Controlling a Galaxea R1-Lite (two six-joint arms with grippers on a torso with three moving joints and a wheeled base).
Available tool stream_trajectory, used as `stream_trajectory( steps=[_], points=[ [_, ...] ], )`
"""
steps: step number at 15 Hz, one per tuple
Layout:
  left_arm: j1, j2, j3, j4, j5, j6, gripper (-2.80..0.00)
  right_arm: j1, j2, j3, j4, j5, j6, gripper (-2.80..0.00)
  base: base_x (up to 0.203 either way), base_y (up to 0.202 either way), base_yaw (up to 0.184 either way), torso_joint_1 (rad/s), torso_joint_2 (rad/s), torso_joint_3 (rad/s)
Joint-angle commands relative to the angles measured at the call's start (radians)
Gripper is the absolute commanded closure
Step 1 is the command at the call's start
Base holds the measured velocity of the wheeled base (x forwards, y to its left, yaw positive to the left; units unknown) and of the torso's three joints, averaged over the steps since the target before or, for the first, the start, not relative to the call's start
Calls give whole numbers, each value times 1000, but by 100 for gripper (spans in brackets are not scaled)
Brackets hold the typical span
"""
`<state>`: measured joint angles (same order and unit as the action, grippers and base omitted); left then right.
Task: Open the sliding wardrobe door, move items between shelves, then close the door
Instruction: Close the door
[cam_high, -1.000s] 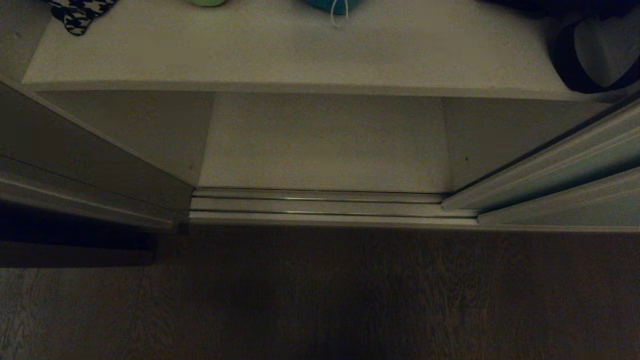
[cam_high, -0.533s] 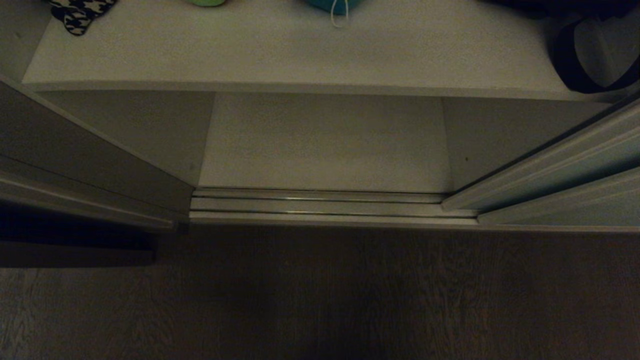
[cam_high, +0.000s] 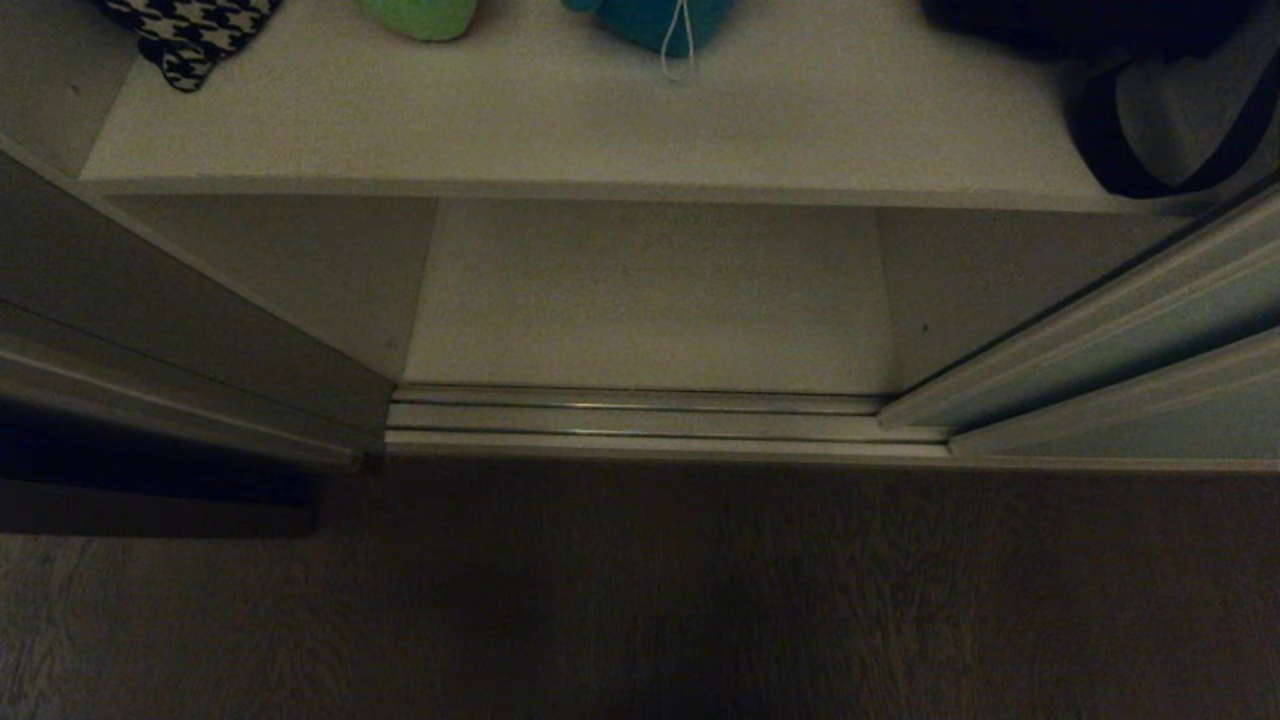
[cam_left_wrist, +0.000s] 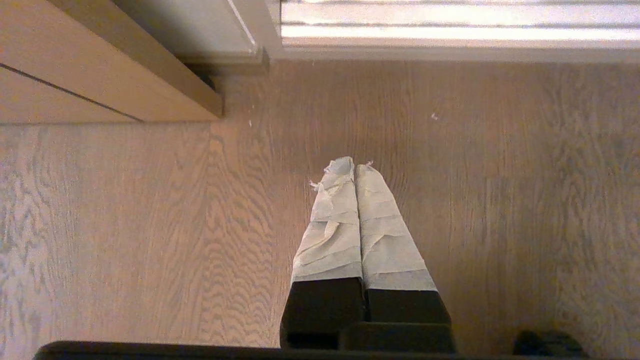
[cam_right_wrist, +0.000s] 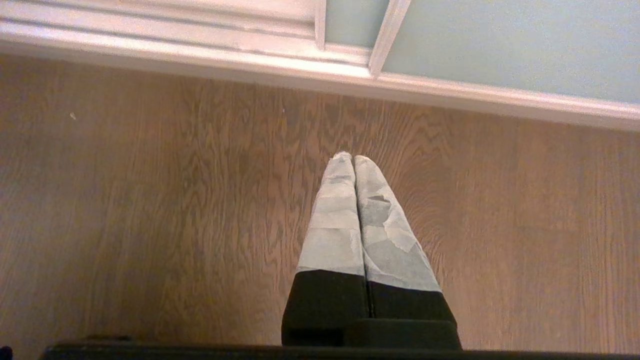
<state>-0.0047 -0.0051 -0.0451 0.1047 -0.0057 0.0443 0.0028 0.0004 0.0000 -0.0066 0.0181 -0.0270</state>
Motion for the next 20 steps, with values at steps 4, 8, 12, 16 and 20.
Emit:
stream_trajectory(
  steps=[4,8,12,16,20],
  points=[
    [0,7,-2,8,-5,3,0,2,0,0,-1,0,-1,0,0,0,0,4,4,199],
    [-1,7,-2,9,-5,3,0,0,0,0,0,0,-1,0,0,0,0,3,1,204],
    [0,7,-2,9,-5,2,0,2,0,0,0,0,-1,0,0,0,0,0,4,198],
    [0,7,-2,8,-5,2,0,1,0,0,0,0,-1,0,0,0,0,0,3,201],
    [0,7,-2,9,-5,2,0,2,0,0,-1,0,-1,0,0,0,0,2,0,205]
  ],
)
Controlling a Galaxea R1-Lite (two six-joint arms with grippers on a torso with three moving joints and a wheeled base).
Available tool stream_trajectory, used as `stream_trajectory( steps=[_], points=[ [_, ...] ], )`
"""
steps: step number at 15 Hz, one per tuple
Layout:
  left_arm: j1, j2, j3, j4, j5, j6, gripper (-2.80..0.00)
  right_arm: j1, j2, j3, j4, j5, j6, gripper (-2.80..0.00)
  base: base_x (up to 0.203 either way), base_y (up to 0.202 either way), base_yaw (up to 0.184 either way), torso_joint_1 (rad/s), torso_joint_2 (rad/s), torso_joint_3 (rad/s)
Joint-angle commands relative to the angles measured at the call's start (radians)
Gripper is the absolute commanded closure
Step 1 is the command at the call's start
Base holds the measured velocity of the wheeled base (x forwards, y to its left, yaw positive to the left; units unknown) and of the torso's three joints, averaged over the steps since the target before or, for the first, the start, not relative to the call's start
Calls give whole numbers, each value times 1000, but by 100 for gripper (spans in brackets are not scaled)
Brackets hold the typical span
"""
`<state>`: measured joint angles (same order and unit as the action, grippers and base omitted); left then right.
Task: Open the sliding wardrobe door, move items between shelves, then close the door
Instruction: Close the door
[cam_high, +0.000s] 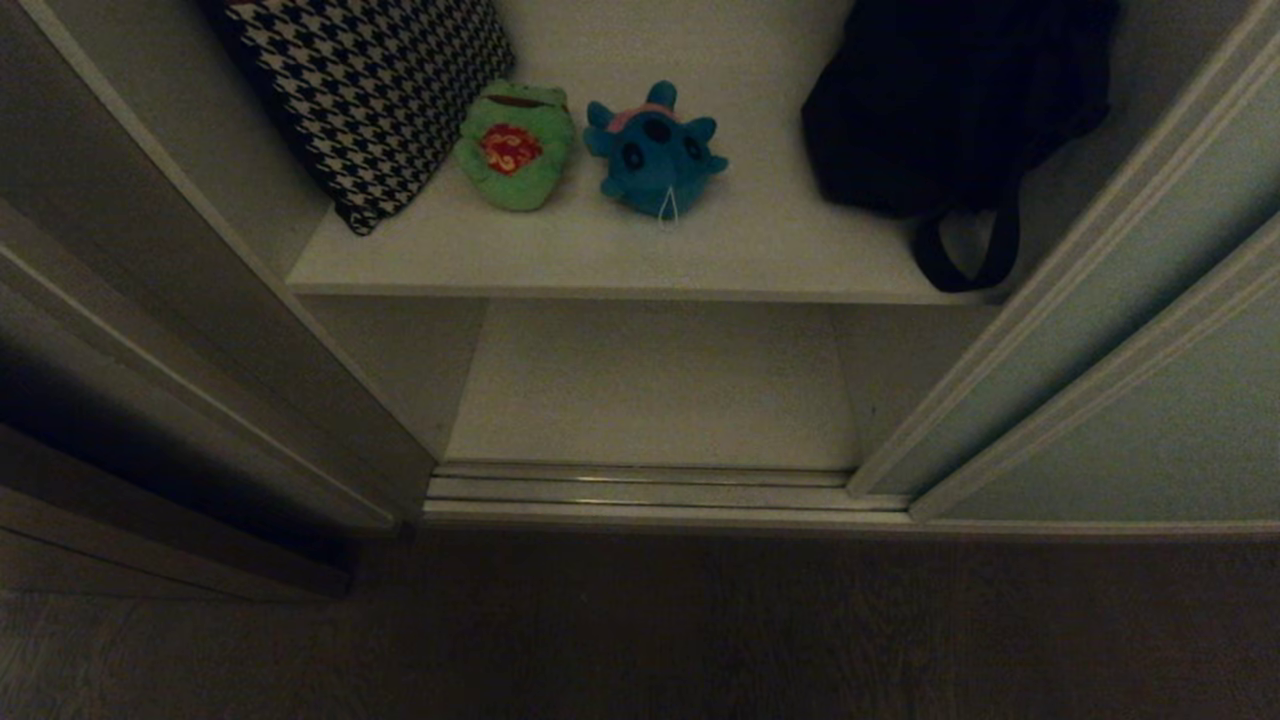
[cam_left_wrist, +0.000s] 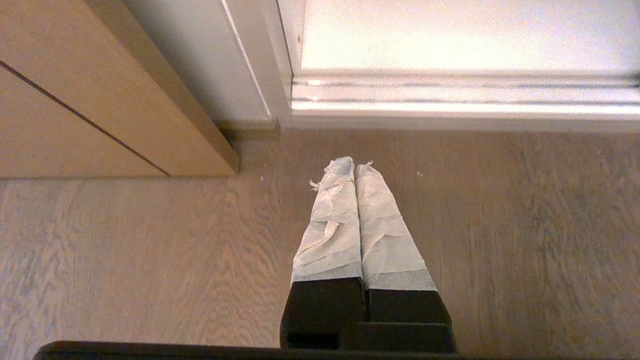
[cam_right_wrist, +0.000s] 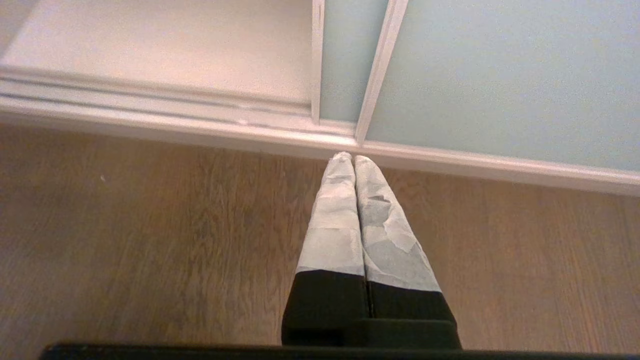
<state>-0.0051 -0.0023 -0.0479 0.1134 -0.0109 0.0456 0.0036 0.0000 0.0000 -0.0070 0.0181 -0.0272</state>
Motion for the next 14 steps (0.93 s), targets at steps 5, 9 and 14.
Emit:
stream_trajectory(
  steps=[5,9,14],
  points=[
    [1,4,0,-1,0,0,0,0,0,0,-1,0,0,0,0,0,0,3,0,154],
    [1,4,3,-6,1,14,0,1,0,0,-1,0,0,0,0,0,0,0,0,0],
    [1,2,6,-11,2,14,0,0,0,0,0,0,0,0,0,0,0,4,1,49]
  ],
)
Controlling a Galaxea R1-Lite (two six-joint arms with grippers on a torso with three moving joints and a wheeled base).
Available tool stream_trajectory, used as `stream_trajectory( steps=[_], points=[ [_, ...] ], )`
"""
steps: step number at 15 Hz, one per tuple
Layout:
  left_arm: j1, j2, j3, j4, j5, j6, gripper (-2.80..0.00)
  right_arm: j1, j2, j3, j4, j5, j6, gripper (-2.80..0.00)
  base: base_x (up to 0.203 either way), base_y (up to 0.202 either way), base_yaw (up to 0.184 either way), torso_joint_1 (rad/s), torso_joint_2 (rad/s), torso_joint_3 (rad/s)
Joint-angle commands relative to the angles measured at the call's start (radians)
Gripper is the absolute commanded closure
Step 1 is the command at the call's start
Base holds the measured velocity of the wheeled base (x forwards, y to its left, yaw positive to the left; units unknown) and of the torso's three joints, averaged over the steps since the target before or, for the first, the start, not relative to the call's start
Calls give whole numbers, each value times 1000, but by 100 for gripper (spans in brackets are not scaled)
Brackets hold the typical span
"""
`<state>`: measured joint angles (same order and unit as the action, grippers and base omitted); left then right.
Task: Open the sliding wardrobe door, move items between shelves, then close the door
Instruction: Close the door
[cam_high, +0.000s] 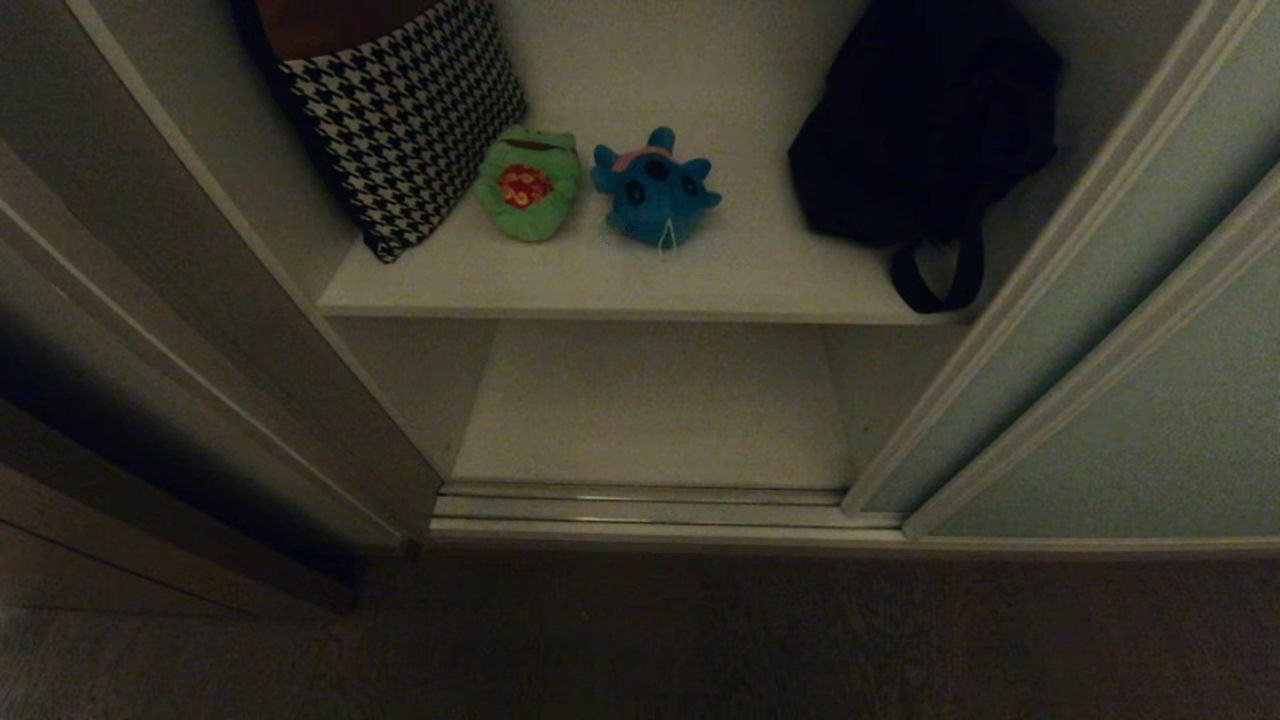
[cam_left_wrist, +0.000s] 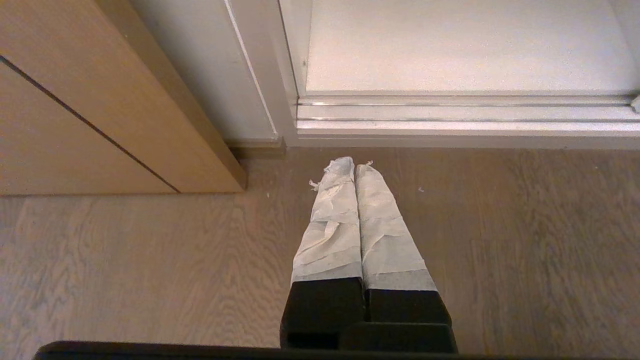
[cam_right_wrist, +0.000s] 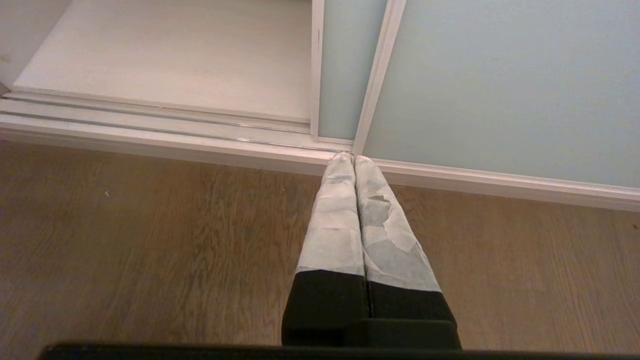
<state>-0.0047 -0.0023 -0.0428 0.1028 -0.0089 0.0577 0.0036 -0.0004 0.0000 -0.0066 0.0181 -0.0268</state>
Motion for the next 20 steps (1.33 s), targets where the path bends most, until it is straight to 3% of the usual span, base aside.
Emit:
stream_trajectory(
  steps=[1,20],
  points=[
    [0,2,0,-1,1,-10,0,0,0,0,-1,0,-1,0,0,0,0,0,0,0],
    [-1,2,0,-2,1,-13,0,3,0,-7,13,-14,11,0,0,0,0,0,0,0]
  ],
)
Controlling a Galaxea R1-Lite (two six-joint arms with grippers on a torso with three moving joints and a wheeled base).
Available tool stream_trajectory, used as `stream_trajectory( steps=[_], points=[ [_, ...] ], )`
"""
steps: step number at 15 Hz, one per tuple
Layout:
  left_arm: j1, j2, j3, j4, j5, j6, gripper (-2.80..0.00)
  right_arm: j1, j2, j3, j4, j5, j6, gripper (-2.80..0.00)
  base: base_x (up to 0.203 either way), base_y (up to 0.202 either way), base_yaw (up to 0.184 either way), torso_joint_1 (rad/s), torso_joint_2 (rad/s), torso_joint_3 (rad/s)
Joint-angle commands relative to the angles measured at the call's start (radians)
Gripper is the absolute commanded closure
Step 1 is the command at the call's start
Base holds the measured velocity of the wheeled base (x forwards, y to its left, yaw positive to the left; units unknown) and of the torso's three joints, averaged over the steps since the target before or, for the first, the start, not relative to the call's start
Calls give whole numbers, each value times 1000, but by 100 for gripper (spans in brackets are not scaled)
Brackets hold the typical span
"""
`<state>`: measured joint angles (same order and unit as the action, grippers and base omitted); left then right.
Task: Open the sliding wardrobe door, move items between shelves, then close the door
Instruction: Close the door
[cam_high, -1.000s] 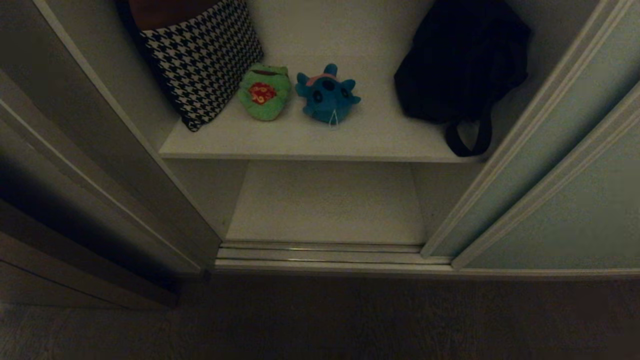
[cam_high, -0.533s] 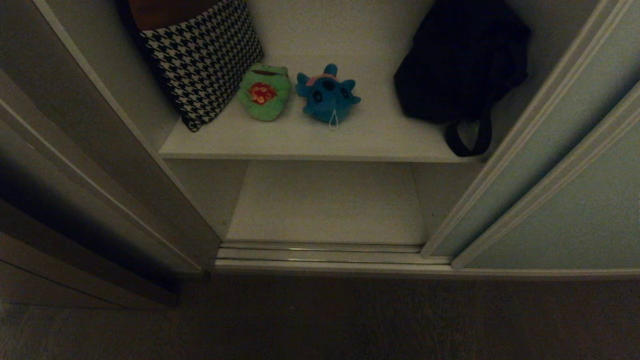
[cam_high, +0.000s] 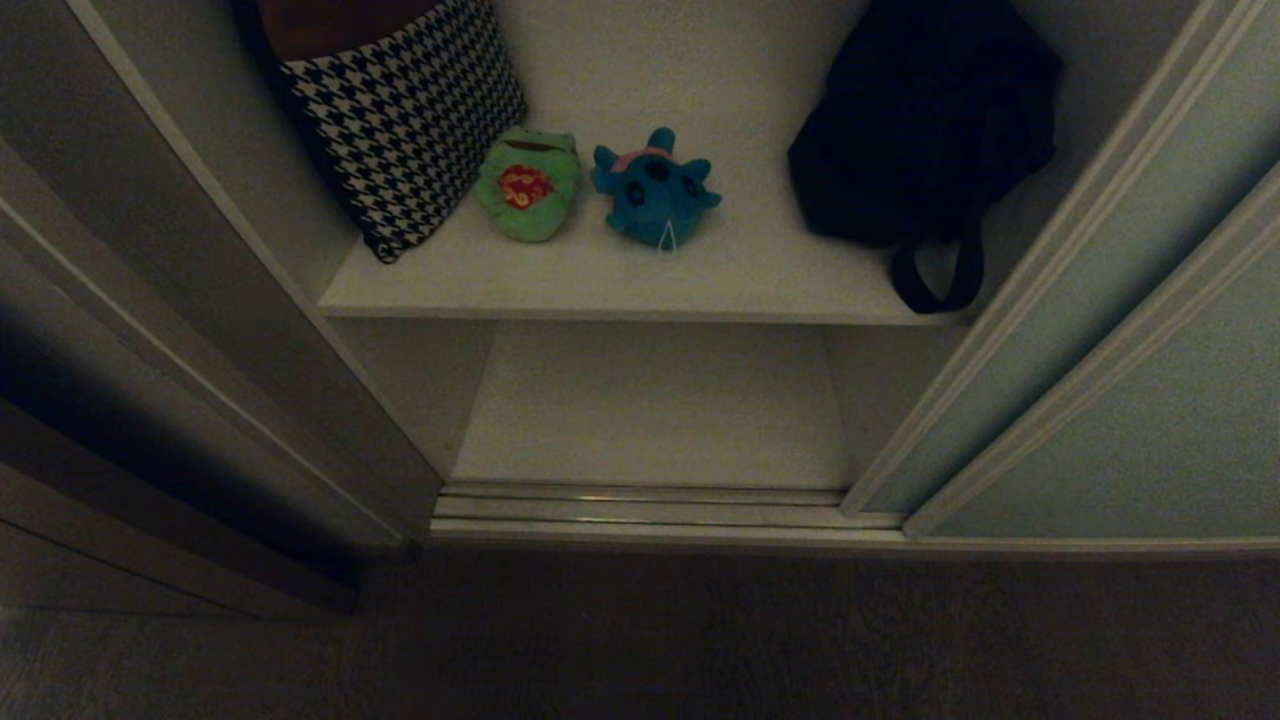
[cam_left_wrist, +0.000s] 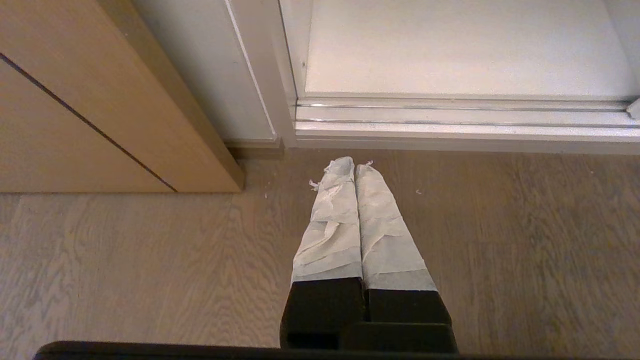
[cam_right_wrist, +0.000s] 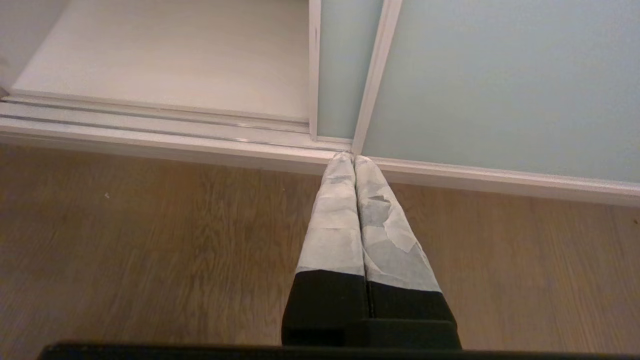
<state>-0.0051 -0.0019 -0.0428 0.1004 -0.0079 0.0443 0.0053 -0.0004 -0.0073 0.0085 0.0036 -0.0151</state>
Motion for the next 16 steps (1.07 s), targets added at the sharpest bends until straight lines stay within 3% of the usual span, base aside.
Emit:
stream_trajectory(
  steps=[1,3,7,9,13,16],
  points=[
    [-1,2,0,1,0,0,0,1,3,-41,21,-7,4,0,0,0,0,0,0,0],
    [1,2,0,1,0,0,0,1,26,-227,160,-10,39,0,0,0,0,0,0,0],
    [0,2,0,1,0,0,0,10,169,-837,672,17,99,0,0,0,0,0,0,0],
    [0,2,0,1,0,0,0,21,302,-1040,827,26,120,0,0,0,0,0,0,0],
    [1,2,0,1,0,0,0,27,513,-1271,932,19,256,0,0,0,0,0,0,0],
    [1,2,0,1,0,0,0,30,617,-1361,929,-48,353,0,0,0,0,0,0,0]
  ],
)
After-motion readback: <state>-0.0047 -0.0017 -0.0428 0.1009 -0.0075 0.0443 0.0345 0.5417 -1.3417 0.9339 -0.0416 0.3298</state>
